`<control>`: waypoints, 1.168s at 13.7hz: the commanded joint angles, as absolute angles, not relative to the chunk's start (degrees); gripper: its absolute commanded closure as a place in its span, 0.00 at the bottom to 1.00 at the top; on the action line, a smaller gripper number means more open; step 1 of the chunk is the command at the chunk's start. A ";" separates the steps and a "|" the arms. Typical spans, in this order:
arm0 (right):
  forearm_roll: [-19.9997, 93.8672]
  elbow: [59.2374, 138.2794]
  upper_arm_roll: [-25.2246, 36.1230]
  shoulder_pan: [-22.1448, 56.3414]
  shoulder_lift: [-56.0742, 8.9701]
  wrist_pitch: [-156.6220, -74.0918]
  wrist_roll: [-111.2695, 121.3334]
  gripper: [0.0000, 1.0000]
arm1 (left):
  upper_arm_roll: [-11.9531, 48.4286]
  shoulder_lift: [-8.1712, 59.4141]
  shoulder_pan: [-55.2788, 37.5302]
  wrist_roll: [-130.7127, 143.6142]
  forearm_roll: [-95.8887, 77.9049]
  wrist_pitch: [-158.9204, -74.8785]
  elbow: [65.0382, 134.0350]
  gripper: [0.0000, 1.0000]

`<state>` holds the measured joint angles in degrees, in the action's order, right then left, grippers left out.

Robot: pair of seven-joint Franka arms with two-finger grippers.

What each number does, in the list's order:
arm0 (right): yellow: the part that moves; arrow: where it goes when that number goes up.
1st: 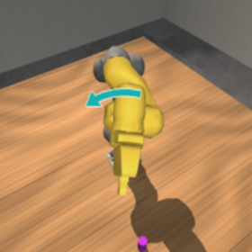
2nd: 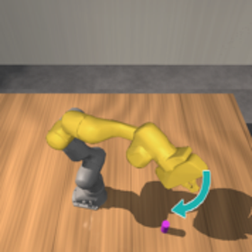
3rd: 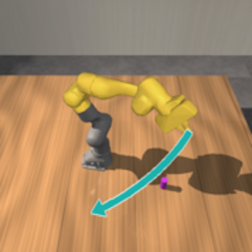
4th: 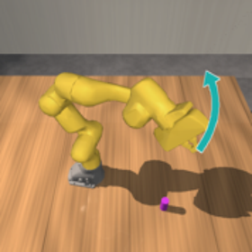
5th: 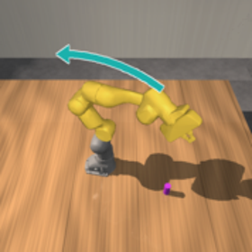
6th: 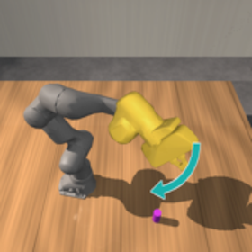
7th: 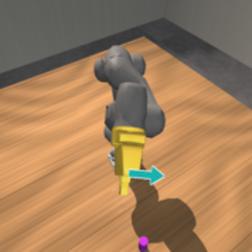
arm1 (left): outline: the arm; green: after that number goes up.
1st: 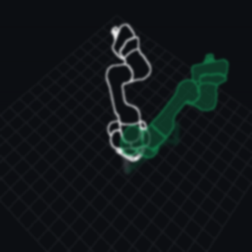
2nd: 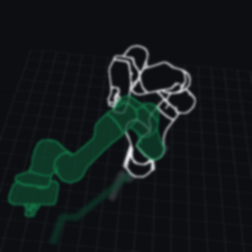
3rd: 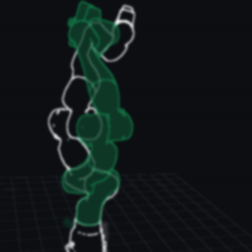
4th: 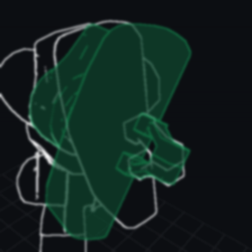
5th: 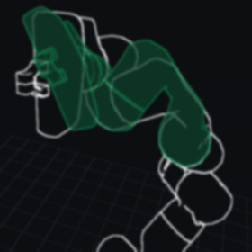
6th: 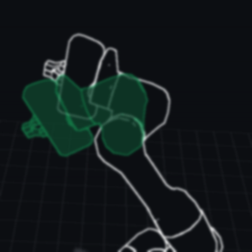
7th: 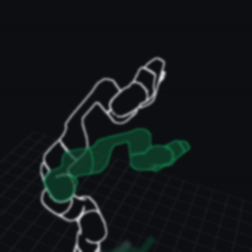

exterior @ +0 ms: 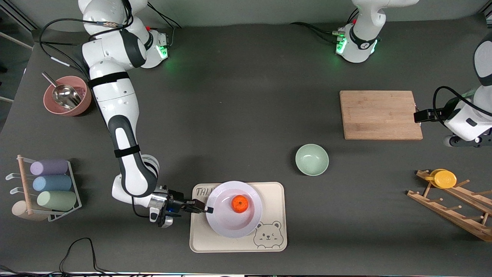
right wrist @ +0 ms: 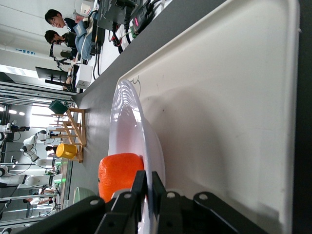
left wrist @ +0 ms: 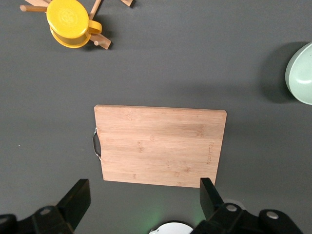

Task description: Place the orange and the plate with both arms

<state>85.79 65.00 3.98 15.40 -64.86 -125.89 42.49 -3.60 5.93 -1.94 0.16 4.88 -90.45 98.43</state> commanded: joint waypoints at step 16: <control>81.91 63.81 3.60 16.26 -65.65 -130.25 42.98 1.00 | -4.22 4.57 -2.90 1.05 4.57 -90.97 99.58 0.00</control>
<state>84.13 64.45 3.35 15.74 -64.85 -128.06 42.49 -3.60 5.93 -1.94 0.16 4.88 -90.45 98.43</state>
